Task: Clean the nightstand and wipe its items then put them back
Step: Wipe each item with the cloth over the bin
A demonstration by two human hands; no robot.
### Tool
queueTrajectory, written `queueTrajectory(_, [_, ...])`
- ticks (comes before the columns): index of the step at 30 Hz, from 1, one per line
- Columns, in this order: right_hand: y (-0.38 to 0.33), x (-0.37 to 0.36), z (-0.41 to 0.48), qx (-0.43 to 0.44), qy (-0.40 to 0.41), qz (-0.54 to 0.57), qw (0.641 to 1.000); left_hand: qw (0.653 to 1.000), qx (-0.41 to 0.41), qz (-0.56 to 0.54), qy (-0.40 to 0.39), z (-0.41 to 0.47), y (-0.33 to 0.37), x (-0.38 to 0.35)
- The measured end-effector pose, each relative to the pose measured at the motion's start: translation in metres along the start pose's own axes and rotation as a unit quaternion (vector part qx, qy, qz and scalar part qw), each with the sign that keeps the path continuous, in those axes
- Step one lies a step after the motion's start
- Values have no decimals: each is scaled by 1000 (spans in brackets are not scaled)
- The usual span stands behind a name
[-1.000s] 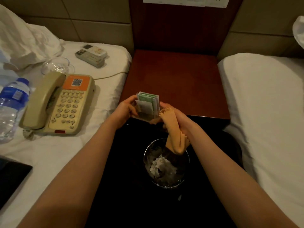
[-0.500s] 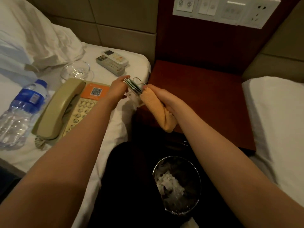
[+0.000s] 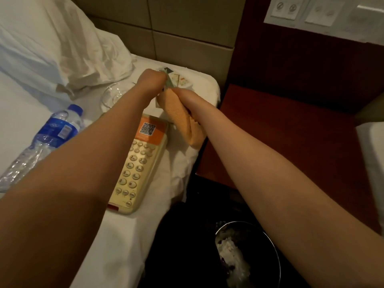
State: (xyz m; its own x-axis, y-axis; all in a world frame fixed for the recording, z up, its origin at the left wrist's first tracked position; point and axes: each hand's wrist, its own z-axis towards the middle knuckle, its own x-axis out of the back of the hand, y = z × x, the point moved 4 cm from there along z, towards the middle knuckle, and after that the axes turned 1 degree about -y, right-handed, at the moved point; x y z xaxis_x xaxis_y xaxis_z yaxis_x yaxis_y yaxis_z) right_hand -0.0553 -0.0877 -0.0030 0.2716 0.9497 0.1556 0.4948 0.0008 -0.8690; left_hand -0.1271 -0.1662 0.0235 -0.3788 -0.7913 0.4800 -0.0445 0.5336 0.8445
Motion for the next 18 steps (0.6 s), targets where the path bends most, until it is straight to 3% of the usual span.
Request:
queueTrajectory(6, [-6,-16,5,-24,-48,-92,994,991,11,120,57,20,-11,2])
queueTrajectory(12, [-6,-29,6,-57,-75,-126,988,968,-24,243,60,20,-16,9])
queueTrajectory(16, [-3,-31,10,-45,-53,-109,992,962,-15,269,45,20,-21,12])
queueTrajectory(18, [-5,-29,17,-22,-16,-158,987,969,-13,242,52,22,-27,14])
